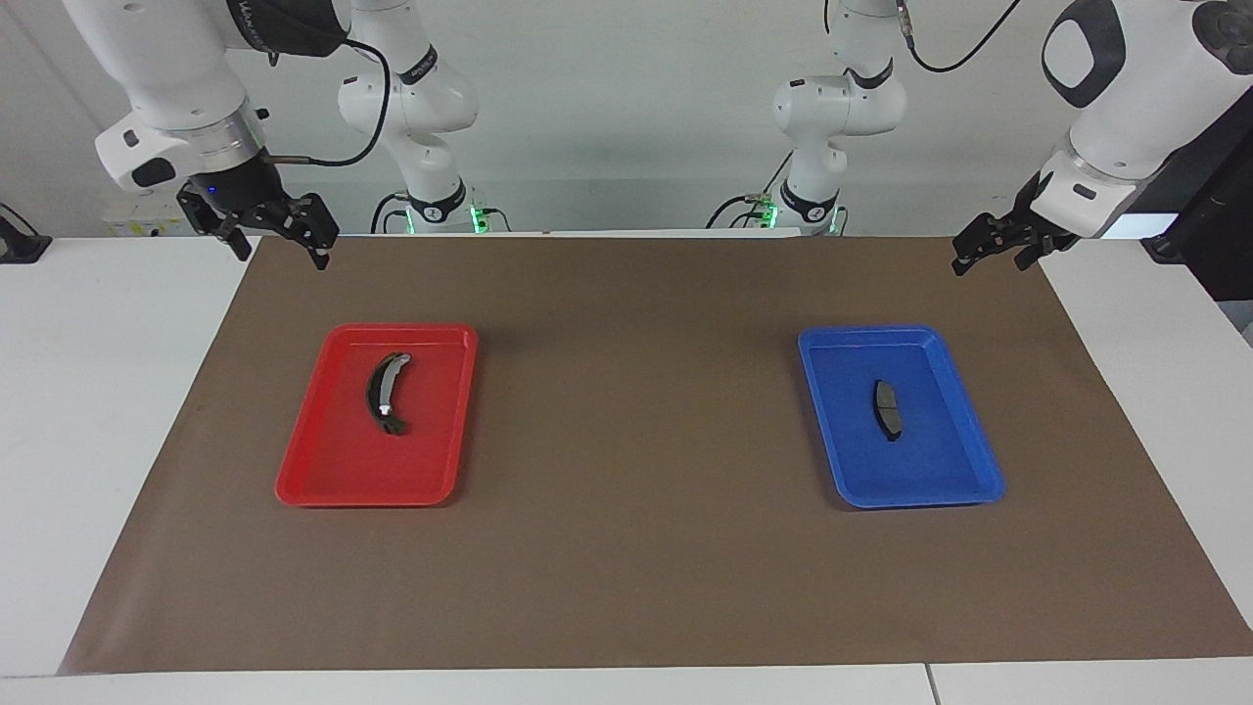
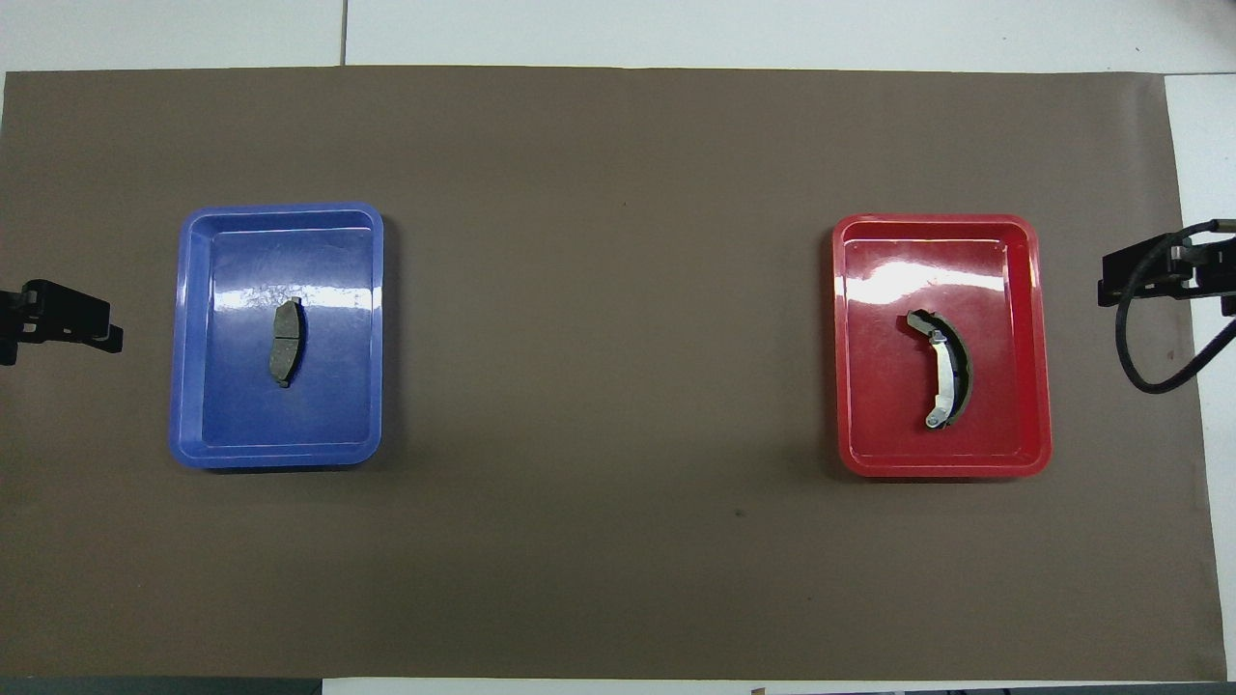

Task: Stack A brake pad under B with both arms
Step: 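Reach the right gripper down to the brake pad in the red tray, then grasp the red-tray pad with the right gripper while the left gripper reaches, then grasp the brake pad in the blue tray with the left gripper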

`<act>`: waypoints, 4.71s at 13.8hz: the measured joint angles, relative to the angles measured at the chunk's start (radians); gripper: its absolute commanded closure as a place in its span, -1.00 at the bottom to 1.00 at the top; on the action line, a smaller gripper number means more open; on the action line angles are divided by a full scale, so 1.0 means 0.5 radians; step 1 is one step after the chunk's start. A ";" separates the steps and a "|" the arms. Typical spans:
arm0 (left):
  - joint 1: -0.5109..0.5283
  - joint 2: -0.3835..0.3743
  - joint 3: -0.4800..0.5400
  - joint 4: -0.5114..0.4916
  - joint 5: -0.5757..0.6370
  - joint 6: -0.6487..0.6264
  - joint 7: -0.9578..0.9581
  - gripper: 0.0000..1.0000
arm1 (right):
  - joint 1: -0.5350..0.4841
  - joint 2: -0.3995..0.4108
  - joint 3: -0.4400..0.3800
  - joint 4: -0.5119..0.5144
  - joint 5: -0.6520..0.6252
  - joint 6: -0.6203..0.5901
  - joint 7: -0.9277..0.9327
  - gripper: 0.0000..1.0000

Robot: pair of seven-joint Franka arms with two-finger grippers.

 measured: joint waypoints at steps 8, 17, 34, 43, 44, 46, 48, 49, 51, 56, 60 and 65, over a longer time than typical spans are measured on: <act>0.000 0.000 0.000 0.000 0.000 0.000 0.000 -0.98 | 0.006 0.000 0.000 0.000 0.000 0.000 0.000 -0.99; 0.000 0.000 0.000 0.000 0.000 0.000 0.000 -0.98 | 0.008 0.000 0.000 -0.002 0.001 -0.002 0.000 -0.99; 0.000 0.000 0.000 0.000 0.000 0.000 0.000 -0.98 | -0.001 -0.055 -0.006 -1.502 0.064 1.584 -0.281 -0.99; 0.000 0.000 0.000 0.000 0.000 -0.003 0.000 -0.98 | -0.037 0.155 -0.010 -1.623 0.065 1.989 -0.323 -0.96; 0.000 0.000 0.000 -0.001 0.000 -0.012 0.000 -0.98 | -0.037 0.169 -0.010 -1.623 0.065 1.989 -0.324 -0.92; 0.000 0.000 0.000 -0.002 0.000 -0.028 0.000 -0.98 | -0.037 0.192 -0.010 -1.623 0.065 1.989 -0.325 -0.83; -0.001 0.000 -0.009 -0.002 0.000 -0.031 0.001 -0.97 | -0.037 0.202 -0.010 -1.622 0.065 1.990 -0.325 -0.67; -0.003 -0.002 -0.015 -0.008 0.000 -0.017 0.001 -0.96 | -0.037 0.202 -0.010 -1.622 0.065 1.990 -0.325 -0.54; -0.034 -0.034 -0.030 -0.137 0.000 0.201 0.001 -0.96 | -0.037 0.202 -0.008 -1.620 0.065 1.991 -0.327 0.04; -0.153 -0.088 -0.047 -0.782 0.000 0.986 0.000 -0.96 | -0.037 0.202 -0.007 -1.617 0.066 1.991 -0.384 0.97; -0.196 0.169 -0.050 -0.978 0.000 1.458 0.000 -0.96 | -0.036 0.202 -0.003 -1.617 0.066 1.991 -0.387 1.00; -0.191 0.461 -0.044 -1.111 0.000 1.840 0.002 -0.96 | -0.036 0.204 -0.003 -1.593 0.066 1.970 -0.387 1.00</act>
